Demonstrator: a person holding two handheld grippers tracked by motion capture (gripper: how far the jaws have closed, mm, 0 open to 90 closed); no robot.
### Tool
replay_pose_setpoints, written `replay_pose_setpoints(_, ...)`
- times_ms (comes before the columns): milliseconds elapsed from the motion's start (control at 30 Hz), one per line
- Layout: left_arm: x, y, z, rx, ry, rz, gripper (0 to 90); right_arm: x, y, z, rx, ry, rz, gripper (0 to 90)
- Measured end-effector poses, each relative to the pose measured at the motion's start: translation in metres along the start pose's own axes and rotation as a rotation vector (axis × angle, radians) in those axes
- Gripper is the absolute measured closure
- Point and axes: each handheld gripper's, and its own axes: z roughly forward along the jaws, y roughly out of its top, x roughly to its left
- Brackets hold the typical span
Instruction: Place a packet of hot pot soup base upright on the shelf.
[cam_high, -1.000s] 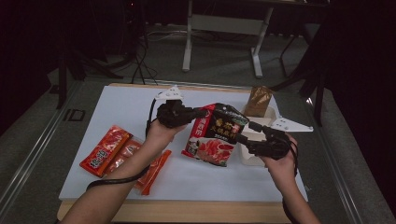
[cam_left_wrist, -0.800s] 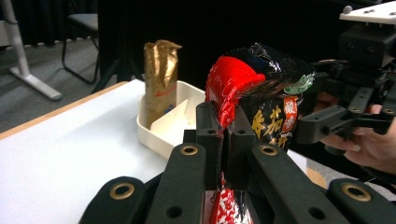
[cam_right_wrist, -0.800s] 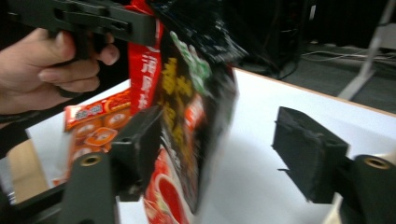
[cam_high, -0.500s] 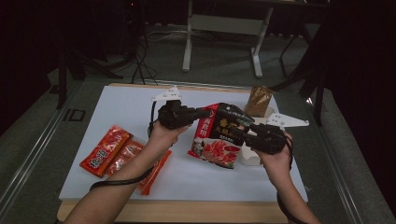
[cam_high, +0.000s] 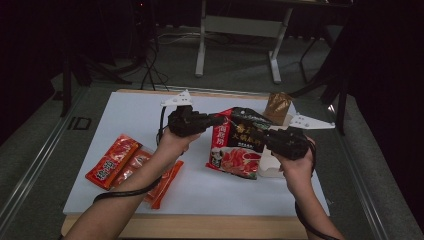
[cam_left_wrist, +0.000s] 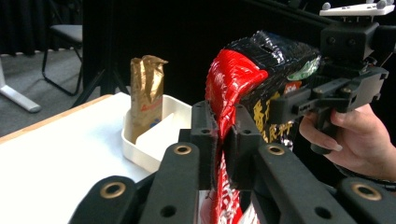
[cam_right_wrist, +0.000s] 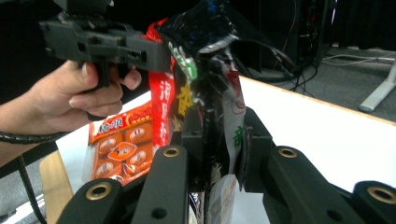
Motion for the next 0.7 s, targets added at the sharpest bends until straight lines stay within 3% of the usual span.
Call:
replay_pose_setpoints(133, -0.001, 0.002, -0.001, -0.003, -0.016, 0.001, 73.0, 0.001, 0.007, -0.005, -0.016, -0.005, -0.009, 77.6)
replay_pose_setpoints(200, 0.000, 0.002, -0.001, -0.001, -0.011, -0.004, 61.9, 0.001, 0.010, -0.008, -0.029, -0.005, -0.008, 77.8)
replay_pose_setpoints(267, 0.000, 0.000, -0.003, -0.005, -0.005, -0.004, 57.1, 0.000, 0.013, -0.011, -0.038, -0.012, -0.011, 77.9)
replay_pose_setpoints(500, 0.000, -0.003, -0.013, -0.022, 0.016, -0.028, 26.9, -0.006, 0.022, -0.020, -0.075, -0.033, -0.008, 77.9)
replay_pose_setpoints(567, -0.002, -0.004, -0.016, -0.016, 0.026, -0.010, 18.6, -0.009, 0.024, -0.022, -0.081, -0.041, -0.009, 77.9)
replay_pose_setpoints(700, -0.004, -0.009, -0.023, 0.002, 0.049, 0.007, 14.2, -0.014, 0.030, -0.025, -0.086, -0.061, -0.013, 77.9)
